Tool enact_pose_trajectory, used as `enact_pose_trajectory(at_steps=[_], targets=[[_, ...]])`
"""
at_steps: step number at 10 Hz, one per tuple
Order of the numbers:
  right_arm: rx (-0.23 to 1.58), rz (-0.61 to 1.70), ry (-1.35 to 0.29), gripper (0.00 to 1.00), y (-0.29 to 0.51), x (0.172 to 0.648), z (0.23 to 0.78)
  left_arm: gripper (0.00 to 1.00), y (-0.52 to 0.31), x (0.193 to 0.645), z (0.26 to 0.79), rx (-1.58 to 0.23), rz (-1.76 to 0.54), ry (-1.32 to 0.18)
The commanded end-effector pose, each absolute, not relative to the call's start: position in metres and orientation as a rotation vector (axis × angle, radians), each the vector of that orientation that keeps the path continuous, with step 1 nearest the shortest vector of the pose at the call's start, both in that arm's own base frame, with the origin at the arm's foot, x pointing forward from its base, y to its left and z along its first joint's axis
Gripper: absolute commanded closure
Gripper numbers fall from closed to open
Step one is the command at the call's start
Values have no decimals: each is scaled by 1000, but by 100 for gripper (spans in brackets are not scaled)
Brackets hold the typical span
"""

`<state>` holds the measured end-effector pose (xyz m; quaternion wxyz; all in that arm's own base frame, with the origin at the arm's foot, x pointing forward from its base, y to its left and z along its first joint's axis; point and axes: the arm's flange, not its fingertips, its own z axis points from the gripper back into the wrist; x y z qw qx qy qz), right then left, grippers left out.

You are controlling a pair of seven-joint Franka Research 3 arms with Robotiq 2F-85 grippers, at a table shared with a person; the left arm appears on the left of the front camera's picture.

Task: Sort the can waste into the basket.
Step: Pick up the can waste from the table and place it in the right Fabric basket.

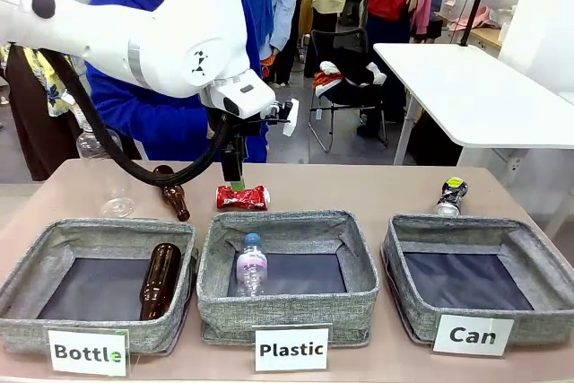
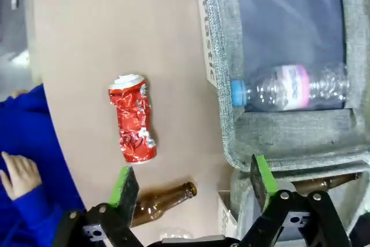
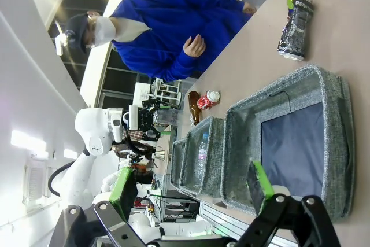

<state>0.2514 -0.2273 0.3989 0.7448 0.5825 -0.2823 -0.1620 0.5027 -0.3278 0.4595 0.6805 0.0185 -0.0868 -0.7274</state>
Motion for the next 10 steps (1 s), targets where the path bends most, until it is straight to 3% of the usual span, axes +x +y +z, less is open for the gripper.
enact_pose_trajectory(at_steps=[1, 8, 9, 10], targets=[[1287, -338, -655, 0, -228, 255, 400, 0, -325, 488, 466, 31, -1662, -193], [1287, -338, -655, 0, -228, 255, 400, 0, -339, 552, 430, 19, -1618, -276], [1287, -338, -655, 0, -228, 255, 400, 0, -327, 547, 436, -60, -1691, -225], [1287, -338, -655, 0, -228, 255, 400, 0, -287, 509, 471, -215, -1907, -193]])
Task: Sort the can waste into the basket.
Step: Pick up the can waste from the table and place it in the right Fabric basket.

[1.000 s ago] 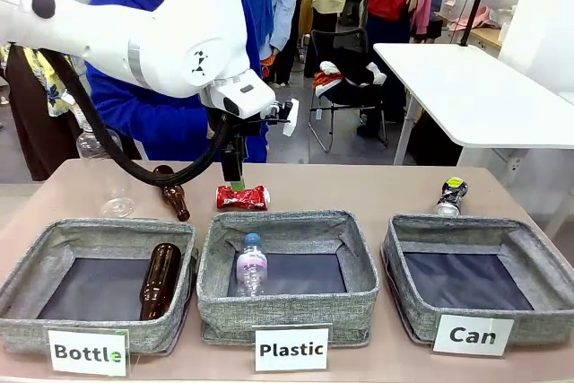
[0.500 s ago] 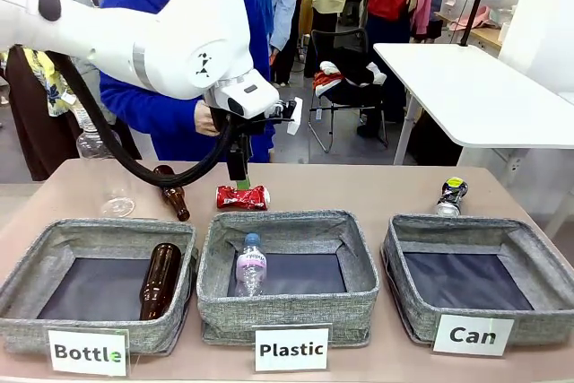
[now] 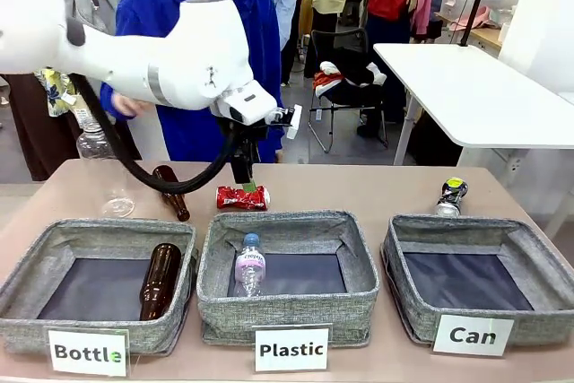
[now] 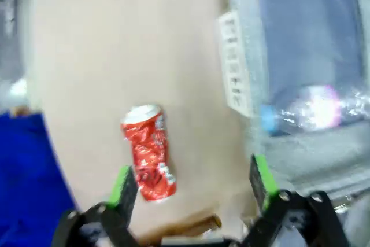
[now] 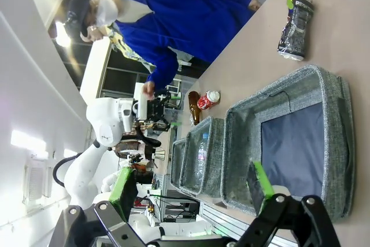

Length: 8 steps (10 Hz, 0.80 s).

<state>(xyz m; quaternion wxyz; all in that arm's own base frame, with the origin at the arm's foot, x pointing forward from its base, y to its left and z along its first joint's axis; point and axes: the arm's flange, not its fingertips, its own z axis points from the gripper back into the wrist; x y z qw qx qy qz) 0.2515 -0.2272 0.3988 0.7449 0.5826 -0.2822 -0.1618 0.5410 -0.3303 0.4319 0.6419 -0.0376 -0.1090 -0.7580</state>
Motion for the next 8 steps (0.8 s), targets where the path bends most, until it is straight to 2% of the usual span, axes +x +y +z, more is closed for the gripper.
enact_pose_trajectory(at_steps=[1, 2, 5, 7, 8], targets=[[1287, -338, -655, 0, -228, 255, 400, 0, -258, 466, 502, -279, -1994, -332], [1287, -338, -655, 0, -228, 255, 400, 0, -231, 420, 526, -285, -2101, -452], [1287, -338, -655, 0, -228, 255, 400, 0, -189, 350, 534, -350, -2221, -521], [1287, -338, -655, 0, -228, 255, 400, 0, -126, 331, 554, -314, -2033, -563], [1287, -338, -655, 0, -228, 255, 400, 0, -81, 324, 565, -340, -1866, -611]])
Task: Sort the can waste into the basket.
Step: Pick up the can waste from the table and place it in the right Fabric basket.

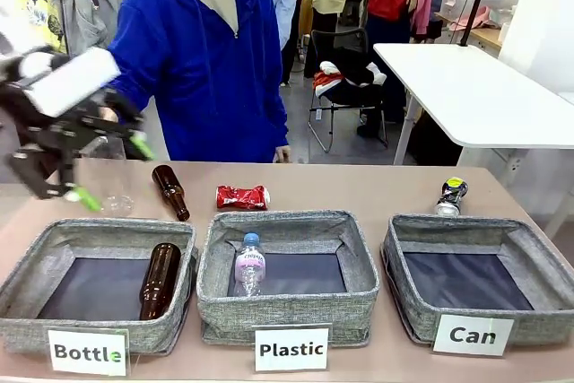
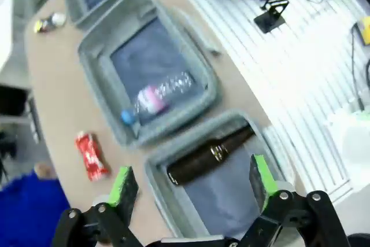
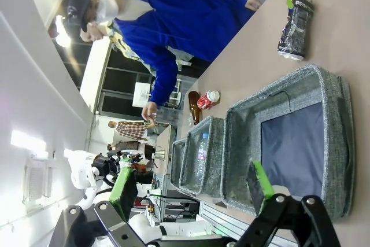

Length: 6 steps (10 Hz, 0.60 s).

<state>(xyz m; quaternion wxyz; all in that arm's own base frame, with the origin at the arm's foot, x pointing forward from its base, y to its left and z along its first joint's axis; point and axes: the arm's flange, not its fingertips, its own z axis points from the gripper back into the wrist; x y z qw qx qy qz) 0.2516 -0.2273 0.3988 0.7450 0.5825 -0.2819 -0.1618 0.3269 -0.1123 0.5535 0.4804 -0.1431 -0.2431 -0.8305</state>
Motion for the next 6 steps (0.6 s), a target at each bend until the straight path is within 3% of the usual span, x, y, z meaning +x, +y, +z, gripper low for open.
enact_pose_trajectory(at_steps=[1, 4, 6], targets=[[1287, -338, -655, 0, -228, 255, 400, 0, -29, 318, 573, -418, -1726, -719], [1287, -338, -655, 0, -228, 255, 400, 0, 100, 299, 552, -568, -1259, -895], [1287, -338, -655, 0, -228, 255, 400, 0, 144, 297, 516, -690, -1085, -963]])
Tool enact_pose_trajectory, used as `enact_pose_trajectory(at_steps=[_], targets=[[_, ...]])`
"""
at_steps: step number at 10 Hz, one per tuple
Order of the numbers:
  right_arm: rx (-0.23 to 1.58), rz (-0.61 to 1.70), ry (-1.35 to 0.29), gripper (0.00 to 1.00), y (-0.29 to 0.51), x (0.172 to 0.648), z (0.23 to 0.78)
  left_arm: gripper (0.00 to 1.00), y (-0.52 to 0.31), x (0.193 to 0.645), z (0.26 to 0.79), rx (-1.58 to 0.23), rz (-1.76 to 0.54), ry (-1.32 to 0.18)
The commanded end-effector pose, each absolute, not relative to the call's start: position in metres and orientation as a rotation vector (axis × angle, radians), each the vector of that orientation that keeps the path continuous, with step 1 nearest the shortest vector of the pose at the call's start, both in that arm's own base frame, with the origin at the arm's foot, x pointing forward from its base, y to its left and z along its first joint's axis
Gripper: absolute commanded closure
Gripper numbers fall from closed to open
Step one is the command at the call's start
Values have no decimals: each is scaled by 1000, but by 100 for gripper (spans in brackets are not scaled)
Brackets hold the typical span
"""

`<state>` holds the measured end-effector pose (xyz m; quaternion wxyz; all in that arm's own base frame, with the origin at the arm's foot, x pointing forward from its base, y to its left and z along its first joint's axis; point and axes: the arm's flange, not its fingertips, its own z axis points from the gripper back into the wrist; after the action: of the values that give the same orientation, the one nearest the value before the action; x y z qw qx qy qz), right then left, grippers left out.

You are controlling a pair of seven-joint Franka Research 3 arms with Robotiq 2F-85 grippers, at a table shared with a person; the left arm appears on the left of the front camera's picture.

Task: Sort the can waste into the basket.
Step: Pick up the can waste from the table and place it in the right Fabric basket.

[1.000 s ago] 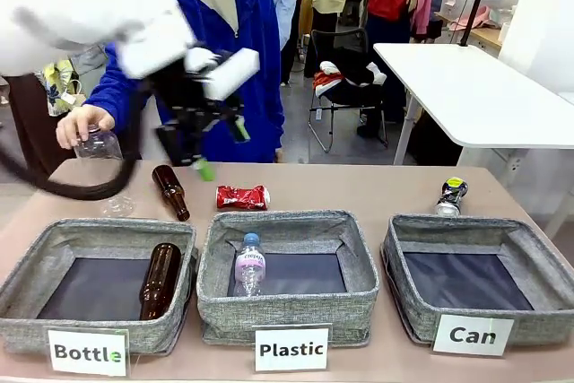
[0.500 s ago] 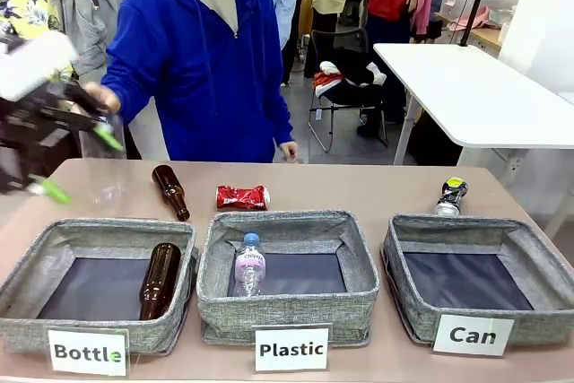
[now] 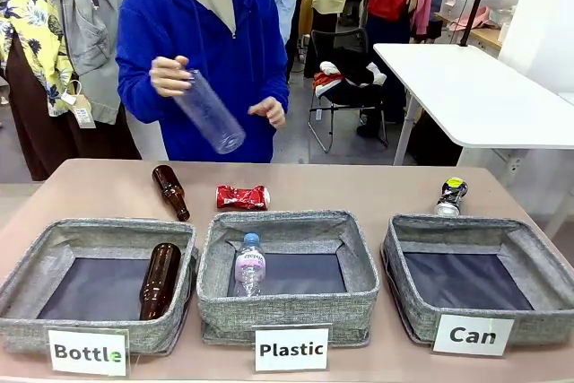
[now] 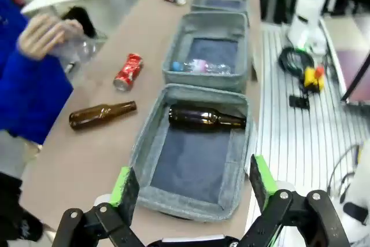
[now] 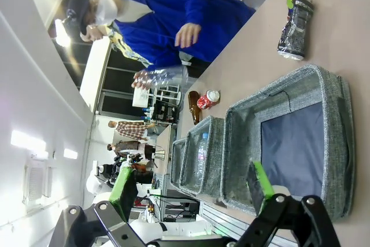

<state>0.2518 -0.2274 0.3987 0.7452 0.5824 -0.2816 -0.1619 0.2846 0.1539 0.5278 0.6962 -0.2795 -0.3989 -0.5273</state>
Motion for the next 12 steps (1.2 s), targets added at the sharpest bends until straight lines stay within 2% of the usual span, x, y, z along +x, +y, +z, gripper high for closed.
enact_pose_trajectory(at_steps=[1, 3, 5, 8, 10, 12], targets=[[1287, -338, -655, 0, -228, 255, 400, 0, 147, 300, 505, -714, -1091, -977], [1287, -338, -655, 0, -228, 255, 400, 0, 138, 310, 508, -690, -1114, -964], [1287, -338, -655, 0, -228, 255, 400, 0, 103, 320, 525, -591, -1126, -925], [1287, -338, -655, 0, -228, 255, 400, 0, 26, 386, 554, -461, -1243, -783], [1287, -338, -655, 0, -228, 255, 400, 0, 34, 397, 555, -502, -1233, -788], [1287, -338, -655, 0, -228, 255, 400, 0, 38, 388, 546, -505, -1241, -905]])
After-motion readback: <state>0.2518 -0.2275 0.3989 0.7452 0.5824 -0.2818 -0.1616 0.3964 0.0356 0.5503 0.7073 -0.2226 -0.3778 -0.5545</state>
